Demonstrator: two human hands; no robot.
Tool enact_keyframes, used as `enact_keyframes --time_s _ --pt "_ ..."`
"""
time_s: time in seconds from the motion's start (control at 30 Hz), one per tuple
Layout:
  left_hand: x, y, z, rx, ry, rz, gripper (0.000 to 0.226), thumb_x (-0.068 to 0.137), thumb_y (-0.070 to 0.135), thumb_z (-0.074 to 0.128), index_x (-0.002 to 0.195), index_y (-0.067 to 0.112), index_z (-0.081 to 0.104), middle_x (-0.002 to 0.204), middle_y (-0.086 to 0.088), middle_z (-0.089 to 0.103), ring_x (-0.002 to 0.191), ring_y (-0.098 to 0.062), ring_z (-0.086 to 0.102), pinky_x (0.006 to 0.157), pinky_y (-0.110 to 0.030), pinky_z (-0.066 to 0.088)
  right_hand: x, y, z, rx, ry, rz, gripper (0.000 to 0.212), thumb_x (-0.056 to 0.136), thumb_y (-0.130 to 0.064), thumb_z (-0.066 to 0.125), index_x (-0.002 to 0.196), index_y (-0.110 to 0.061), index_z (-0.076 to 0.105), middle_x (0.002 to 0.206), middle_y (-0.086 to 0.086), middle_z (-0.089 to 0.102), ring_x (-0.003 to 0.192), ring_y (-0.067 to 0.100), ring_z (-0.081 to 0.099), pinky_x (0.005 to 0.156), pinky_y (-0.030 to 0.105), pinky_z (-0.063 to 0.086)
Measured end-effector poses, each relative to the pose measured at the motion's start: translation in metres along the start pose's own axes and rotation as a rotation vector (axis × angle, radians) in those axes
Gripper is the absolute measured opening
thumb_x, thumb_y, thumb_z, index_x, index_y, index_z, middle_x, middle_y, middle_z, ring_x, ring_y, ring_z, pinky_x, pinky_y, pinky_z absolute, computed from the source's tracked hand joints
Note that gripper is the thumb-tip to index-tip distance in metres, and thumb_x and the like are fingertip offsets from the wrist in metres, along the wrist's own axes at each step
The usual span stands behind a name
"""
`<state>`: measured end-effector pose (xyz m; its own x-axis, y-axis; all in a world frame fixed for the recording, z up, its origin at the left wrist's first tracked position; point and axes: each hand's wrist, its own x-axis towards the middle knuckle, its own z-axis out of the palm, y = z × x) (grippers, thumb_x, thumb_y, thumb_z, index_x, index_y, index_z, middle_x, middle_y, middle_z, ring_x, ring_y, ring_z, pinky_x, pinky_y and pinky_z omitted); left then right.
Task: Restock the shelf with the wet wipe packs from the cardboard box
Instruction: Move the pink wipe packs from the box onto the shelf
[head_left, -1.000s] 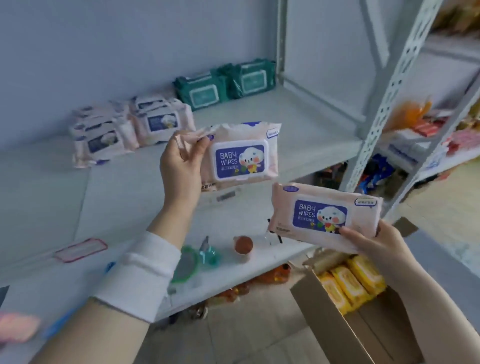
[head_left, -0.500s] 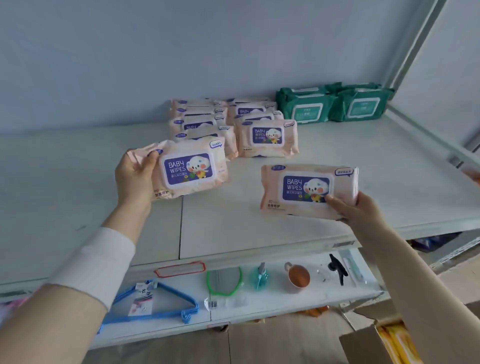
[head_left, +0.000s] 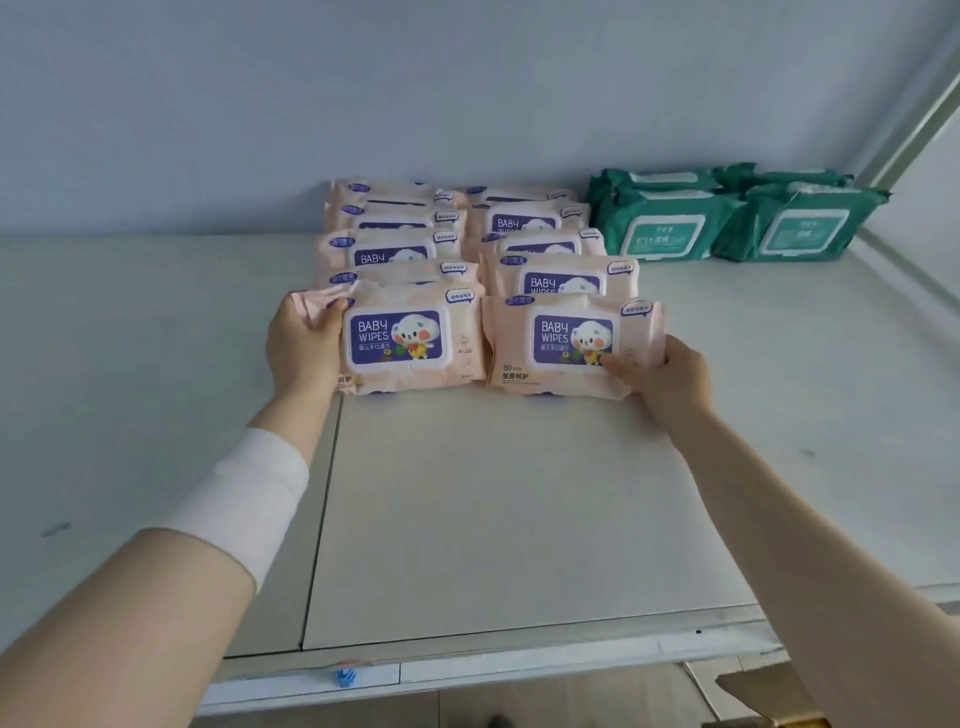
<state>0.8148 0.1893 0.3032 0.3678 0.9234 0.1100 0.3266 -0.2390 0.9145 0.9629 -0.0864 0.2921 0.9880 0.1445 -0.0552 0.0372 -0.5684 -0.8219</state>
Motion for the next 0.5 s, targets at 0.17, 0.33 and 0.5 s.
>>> enact_keyframes --time_s 0.17,0.33,0.5 --pt "-0.01 0.001 -0.008 0.105 0.08 0.141 0.05 0.089 0.014 0.055 0.135 0.002 0.039 0.135 -0.017 0.048 0.124 -0.031 0.046 0.102 -0.032 0.032 -0.02 -0.009 -0.005 -0.152 0.111 -0.03 0.08 0.075 -0.041 0.073 0.14 -0.017 0.034 0.132 0.003 0.052 0.128 0.025 0.034 0.103 0.034 0.032" --pt "-0.054 0.032 -0.001 0.407 -0.044 0.6 0.053 0.09 0.002 0.042 0.142 0.007 0.033 0.153 -0.017 0.022 0.144 -0.034 0.014 0.116 -0.039 0.011 -0.069 0.0 -0.022 -0.643 0.11 -0.219 0.076 0.09 -0.041 0.053 0.149 -0.012 0.014 0.153 0.012 0.024 0.143 0.03 0.011 0.115 0.038 0.015" --pt "-0.132 0.078 0.044 0.77 -0.552 1.153 0.053 0.091 0.008 0.044 0.143 0.01 0.031 0.151 -0.016 0.027 0.143 -0.036 0.013 0.118 -0.045 0.008 -0.11 0.022 -0.063 -1.031 0.004 -0.26 0.069 0.096 -0.04 0.042 0.15 -0.014 0.008 0.157 0.014 0.007 0.145 0.034 -0.005 0.118 0.044 0.001"
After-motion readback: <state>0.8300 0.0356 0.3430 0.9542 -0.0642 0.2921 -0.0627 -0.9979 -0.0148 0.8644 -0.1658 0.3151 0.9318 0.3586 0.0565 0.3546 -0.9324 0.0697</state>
